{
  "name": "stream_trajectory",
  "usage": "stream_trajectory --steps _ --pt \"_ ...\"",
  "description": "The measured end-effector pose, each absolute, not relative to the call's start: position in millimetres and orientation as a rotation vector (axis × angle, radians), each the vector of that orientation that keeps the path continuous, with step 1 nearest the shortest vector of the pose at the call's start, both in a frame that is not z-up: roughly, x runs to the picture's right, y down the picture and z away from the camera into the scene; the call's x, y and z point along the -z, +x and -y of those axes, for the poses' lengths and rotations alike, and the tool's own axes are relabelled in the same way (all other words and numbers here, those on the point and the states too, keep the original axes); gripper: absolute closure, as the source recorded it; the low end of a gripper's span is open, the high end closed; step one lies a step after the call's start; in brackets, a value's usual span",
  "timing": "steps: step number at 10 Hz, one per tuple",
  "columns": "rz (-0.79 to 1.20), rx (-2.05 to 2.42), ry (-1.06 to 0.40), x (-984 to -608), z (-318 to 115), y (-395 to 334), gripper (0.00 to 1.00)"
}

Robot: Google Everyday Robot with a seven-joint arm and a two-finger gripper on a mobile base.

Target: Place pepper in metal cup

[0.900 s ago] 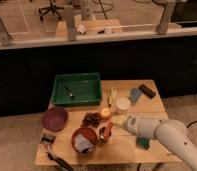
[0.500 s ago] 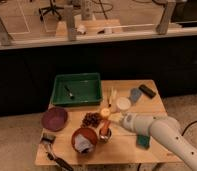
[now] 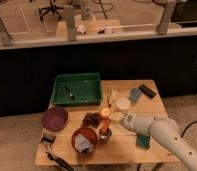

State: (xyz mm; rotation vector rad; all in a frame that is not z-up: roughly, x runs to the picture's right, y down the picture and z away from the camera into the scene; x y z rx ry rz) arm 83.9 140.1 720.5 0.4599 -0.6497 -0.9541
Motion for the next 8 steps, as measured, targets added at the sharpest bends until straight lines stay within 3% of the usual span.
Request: stream_trajectory --steps 8 --pt "0.610 1.011 0.492 -742 -143 90 0.87"
